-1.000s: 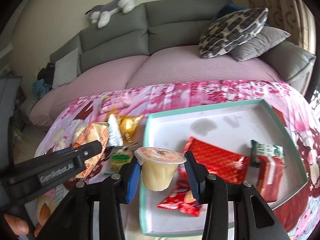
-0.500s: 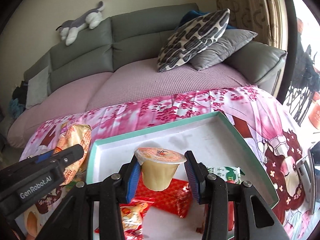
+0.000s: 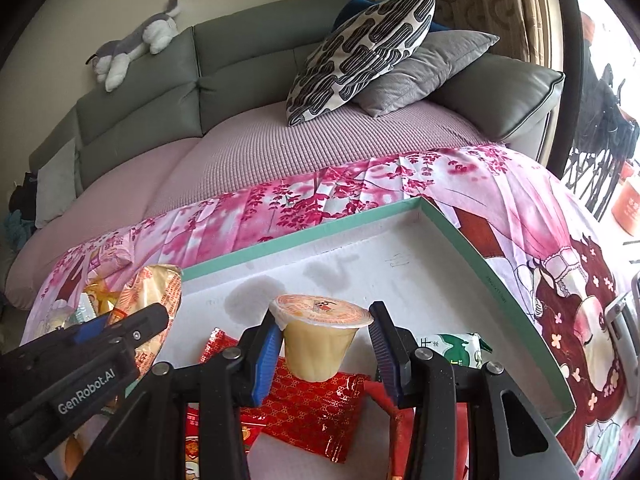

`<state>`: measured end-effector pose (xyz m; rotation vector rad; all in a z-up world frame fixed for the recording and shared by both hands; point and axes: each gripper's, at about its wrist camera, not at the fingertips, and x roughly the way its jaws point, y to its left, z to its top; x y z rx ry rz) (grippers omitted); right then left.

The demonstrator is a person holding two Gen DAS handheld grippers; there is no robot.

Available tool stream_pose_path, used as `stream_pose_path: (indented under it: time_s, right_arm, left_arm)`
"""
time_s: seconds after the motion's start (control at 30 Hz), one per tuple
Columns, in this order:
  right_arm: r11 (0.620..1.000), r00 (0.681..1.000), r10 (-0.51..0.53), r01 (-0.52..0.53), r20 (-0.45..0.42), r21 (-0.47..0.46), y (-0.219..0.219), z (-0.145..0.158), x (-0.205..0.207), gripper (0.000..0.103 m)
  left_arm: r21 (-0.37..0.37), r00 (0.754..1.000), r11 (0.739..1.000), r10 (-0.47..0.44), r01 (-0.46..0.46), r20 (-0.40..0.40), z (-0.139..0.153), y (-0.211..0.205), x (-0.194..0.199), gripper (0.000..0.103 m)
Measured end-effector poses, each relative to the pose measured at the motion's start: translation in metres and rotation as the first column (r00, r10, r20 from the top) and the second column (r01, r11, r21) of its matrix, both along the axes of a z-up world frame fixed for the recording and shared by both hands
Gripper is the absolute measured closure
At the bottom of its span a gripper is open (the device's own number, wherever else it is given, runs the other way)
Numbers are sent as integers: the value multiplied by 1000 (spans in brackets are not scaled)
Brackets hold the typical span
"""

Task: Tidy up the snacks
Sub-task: 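Carry the pudding cup and bread bag into the tray and release both, then move both tools back over the snack pile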

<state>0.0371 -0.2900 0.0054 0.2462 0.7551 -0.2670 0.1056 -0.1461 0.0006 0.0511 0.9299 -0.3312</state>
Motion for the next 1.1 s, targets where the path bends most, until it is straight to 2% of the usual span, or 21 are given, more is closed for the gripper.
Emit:
stream_pose_path:
  time_s: [0.43, 0.47, 0.57, 0.83, 0.87, 0.97, 1.1]
  right_arm:
    - [1000, 1000, -19, 19, 3, -14, -7, -5, 1, 57]
    - [1000, 1000, -20, 20, 3, -15, -7, -5, 1, 57]
    - [1000, 1000, -25, 25, 4, -14, -7, -5, 1, 57]
    - [999, 999, -36, 36, -3, 1, -11, -5, 1, 57]
    - [999, 999, -35, 35, -4, 0, -10, -5, 1, 54]
    - [1000, 1000, -24, 24, 8, 2, -9, -3, 0, 32]
    - [1000, 1000, -4, 4, 14, -15, -4, -1, 1, 25]
  left_arm:
    - [29, 999, 999, -35, 35, 11, -3, -6, -3, 61]
    - [28, 999, 999, -38, 38, 13, -3, -5, -4, 60]
    - [36, 999, 999, -28, 27, 24, -1, -5, -6, 37]
    - [51, 1000, 998, 19, -20, 22, 10, 7, -7, 37]
    - [56, 999, 998, 30, -31, 19, 11, 9, -7, 34]
    - [64, 998, 996, 67, -67, 10, 13, 16, -6, 25]
    - [76, 993, 990, 118, -117, -17, 12, 26, -3, 24]
